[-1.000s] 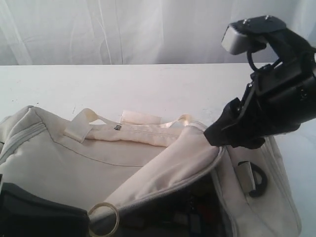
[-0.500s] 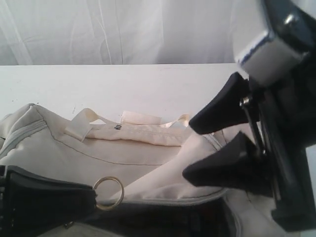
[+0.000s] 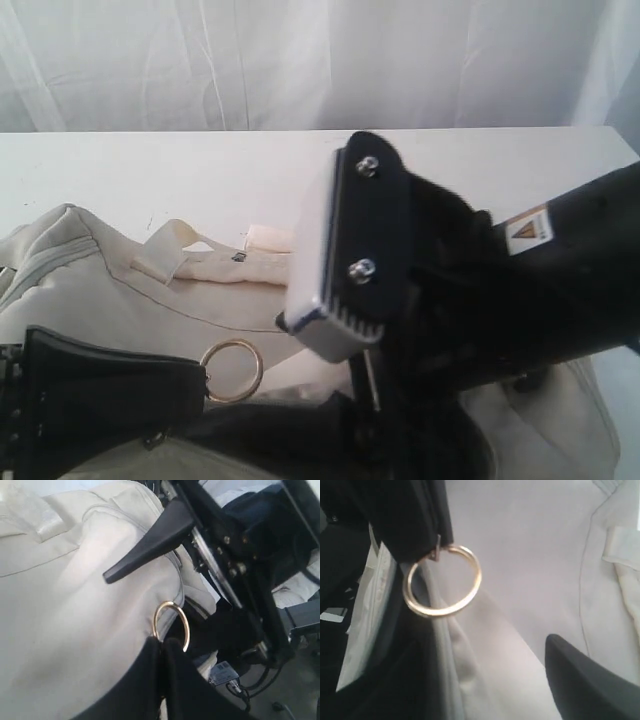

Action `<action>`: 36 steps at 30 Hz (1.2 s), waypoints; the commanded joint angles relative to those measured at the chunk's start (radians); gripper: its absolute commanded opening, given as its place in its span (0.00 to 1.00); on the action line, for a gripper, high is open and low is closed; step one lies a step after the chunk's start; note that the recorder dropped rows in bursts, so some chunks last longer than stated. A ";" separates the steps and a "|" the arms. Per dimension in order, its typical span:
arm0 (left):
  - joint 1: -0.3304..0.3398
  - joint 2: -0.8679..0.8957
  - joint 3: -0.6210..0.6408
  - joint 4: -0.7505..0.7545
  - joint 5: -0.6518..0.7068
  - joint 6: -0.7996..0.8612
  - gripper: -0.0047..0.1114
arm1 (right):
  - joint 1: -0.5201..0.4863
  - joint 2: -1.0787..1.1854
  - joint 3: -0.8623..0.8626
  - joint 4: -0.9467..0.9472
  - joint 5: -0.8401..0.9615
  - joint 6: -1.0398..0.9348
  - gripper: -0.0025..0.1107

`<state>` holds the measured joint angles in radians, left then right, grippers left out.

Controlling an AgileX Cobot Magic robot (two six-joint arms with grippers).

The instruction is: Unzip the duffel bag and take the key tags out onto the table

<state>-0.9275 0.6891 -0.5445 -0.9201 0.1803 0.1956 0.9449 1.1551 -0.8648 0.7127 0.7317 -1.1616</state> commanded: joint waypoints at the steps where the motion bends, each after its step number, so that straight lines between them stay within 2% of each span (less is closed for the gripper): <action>1: -0.004 -0.012 -0.010 -0.074 -0.086 -0.041 0.04 | 0.059 0.057 0.008 0.030 -0.097 -0.013 0.60; 5: -0.004 -0.012 -0.010 -0.074 -0.088 -0.042 0.04 | 0.073 0.078 0.005 0.047 -0.132 -0.013 0.59; 7: -0.004 -0.012 -0.010 -0.074 -0.096 -0.042 0.04 | 0.073 0.078 0.005 0.050 -0.130 -0.013 0.55; 13: -0.004 -0.012 -0.010 -0.074 -0.136 -0.056 0.04 | 0.073 0.078 0.005 0.047 -0.126 -0.011 0.11; 15: -0.004 -0.012 -0.010 -0.074 -0.136 -0.072 0.04 | 0.073 0.078 0.005 0.025 -0.126 -0.011 0.02; 25: -0.004 -0.014 -0.010 -0.048 -0.180 -0.082 0.04 | 0.073 0.078 0.005 -0.249 -0.126 0.102 0.02; 36: -0.004 -0.036 -0.010 -0.011 -0.212 0.006 0.04 | 0.071 0.078 0.005 -0.488 -0.130 0.317 0.02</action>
<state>-0.9312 0.7020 -0.5359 -0.8998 0.0582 0.1759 1.0369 1.2344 -0.8744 0.3851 0.5762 -0.9057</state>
